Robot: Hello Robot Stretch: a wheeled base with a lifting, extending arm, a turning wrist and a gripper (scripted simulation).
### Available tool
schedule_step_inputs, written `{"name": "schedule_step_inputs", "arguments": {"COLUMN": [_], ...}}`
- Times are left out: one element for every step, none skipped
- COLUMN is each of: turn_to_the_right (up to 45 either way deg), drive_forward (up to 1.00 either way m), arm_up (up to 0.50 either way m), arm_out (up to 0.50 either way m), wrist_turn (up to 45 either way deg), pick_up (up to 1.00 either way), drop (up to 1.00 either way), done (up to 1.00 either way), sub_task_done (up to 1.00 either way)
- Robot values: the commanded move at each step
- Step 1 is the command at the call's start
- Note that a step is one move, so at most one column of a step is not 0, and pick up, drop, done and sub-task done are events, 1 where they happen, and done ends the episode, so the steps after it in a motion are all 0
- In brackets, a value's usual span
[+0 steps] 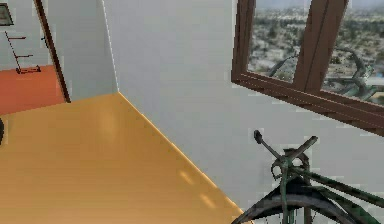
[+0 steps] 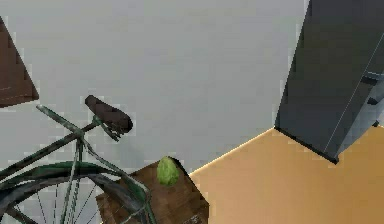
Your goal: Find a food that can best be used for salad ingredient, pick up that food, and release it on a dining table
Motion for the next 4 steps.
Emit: {"name": "schedule_step_inputs", "arguments": {"turn_to_the_right": [0.0,0.0,0.0,0.0], "drive_forward": [0.00,0.00,0.00,0.00], "arm_up": [0.50,0.04,0.00,0.00], "arm_out": [0.00,0.00,0.50,0.00], "wrist_turn": [0.0,0.0,0.0,45.0], "pick_up": [0.00,0.00,0.00,0.00], "drop": [0.00,0.00,0.00,0.00], "done": [0.00,0.00,0.00,0.00], "sub_task_done": [0.00,0.00,0.00,0.00]}}
